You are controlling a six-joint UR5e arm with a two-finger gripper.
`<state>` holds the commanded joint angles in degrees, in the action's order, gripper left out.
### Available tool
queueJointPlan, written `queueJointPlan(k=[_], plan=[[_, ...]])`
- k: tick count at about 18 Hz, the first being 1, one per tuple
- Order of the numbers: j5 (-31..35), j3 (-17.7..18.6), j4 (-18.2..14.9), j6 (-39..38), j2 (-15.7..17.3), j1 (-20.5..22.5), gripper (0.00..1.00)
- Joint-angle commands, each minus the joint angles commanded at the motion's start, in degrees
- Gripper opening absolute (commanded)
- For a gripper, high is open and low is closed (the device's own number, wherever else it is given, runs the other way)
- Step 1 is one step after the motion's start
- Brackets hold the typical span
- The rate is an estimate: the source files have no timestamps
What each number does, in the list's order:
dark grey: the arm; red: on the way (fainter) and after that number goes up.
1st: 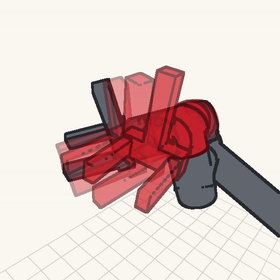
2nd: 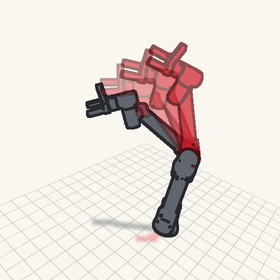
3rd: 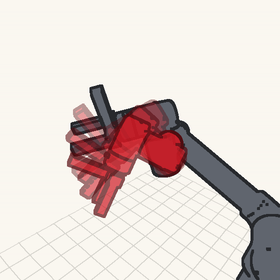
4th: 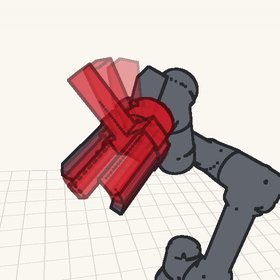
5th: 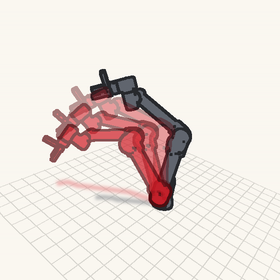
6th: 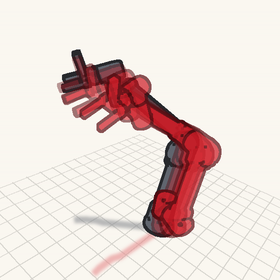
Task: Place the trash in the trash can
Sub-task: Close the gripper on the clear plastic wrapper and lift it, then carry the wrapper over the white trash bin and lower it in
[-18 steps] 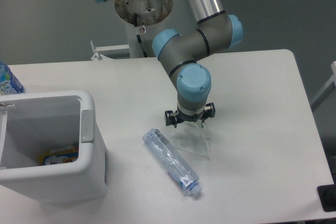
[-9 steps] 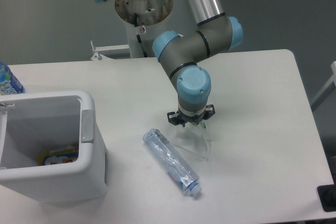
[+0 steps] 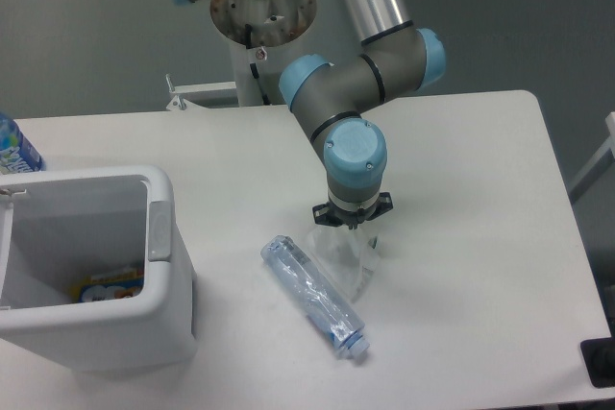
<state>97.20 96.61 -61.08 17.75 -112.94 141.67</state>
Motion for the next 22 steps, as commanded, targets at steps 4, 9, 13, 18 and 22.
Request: queueJointPlan(k=[4, 9, 13, 18, 22], plan=[[4.7, -2.1, -0.1, 0.1, 1.2, 2.1, 0.00], [3.9, -6.7, -0.9, 0.2, 3.9, 4.8, 0.00], [-3.9, -10.5, -1.9, -1.0, 6.1, 5.3, 0.00], [-15.2, -14.3, -1.7, -5.8, 7.6, 5.9, 0.00], [-21.6, -16.4, -1.3, -11.6, 8.8, 5.1, 0.00]])
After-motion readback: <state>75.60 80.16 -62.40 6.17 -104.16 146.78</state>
